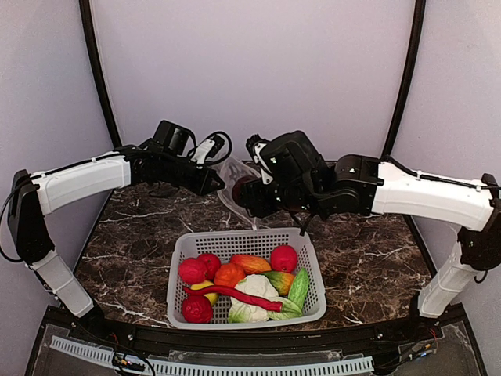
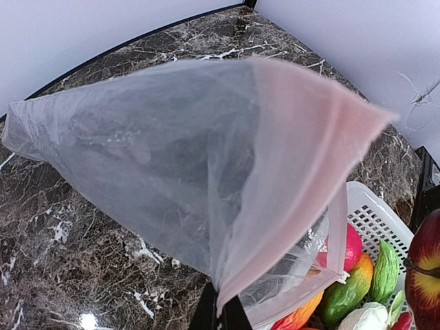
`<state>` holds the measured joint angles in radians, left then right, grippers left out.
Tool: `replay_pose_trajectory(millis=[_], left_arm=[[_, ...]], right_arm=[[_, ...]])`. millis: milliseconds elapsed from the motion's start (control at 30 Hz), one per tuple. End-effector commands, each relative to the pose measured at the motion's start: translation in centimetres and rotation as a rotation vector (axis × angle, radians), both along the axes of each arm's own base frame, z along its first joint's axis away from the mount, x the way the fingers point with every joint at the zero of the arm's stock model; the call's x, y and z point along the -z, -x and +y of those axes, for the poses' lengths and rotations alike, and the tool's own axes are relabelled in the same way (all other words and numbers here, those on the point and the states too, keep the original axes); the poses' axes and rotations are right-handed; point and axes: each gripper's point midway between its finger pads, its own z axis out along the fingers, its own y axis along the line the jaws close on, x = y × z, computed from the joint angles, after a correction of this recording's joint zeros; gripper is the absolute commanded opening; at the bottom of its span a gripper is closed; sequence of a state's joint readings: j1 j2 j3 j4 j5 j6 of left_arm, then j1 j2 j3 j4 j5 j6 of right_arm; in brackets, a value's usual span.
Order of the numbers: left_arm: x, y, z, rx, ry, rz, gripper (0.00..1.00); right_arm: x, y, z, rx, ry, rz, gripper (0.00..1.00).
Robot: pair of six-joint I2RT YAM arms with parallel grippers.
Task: Place the food in the zip-top bag and seal the zipper
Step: Place the fake fruit in the zipper food storage bag.
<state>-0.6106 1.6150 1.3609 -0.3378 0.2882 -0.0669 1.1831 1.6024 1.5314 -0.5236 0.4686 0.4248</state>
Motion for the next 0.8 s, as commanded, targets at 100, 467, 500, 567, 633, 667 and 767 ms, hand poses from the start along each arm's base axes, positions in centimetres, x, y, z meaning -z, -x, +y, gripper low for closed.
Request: replay_pose_trajectory(millis=[100, 467, 500, 567, 633, 667, 767], left_arm=[[-0.3, 0.4, 0.2, -0.003, 0.016, 0.012, 0.01], [-1.3, 0.6, 0.4, 0.009, 0.019, -0.015, 0.01], [-1.4, 0.7, 0.3, 0.011, 0.023, -0.015, 0.01], [-1.6, 0.8, 0.3, 0.018, 0.03, -0.018, 0.01], [-1.6, 0.8, 0.3, 0.018, 0.03, -0.02, 0.01], [-1.6, 0.8, 0.3, 0.019, 0.031, -0.02, 0.01], [-1.7, 0.9, 0.1, 0.025, 0.04, -0.017, 0.01]], right_arm=[[-1.8, -2.9, 1.8, 0.026, -0.077, -0.051, 0.44], [-0.9, -5.3, 0.8, 0.118, -0.141, -0.016, 0.45], [-0.8, -5.4, 0.9, 0.115, -0.136, -0.015, 0.45], [-0.4, -5.7, 1.4, 0.103, -0.121, -0.017, 0.44], [0.1, -6.0, 2.0, 0.094, -0.099, -0.021, 0.44], [0.1, -6.2, 2.2, 0.096, -0.096, -0.022, 0.45], [0.8, -7.3, 2.2, 0.13, -0.093, -0.005, 0.45]])
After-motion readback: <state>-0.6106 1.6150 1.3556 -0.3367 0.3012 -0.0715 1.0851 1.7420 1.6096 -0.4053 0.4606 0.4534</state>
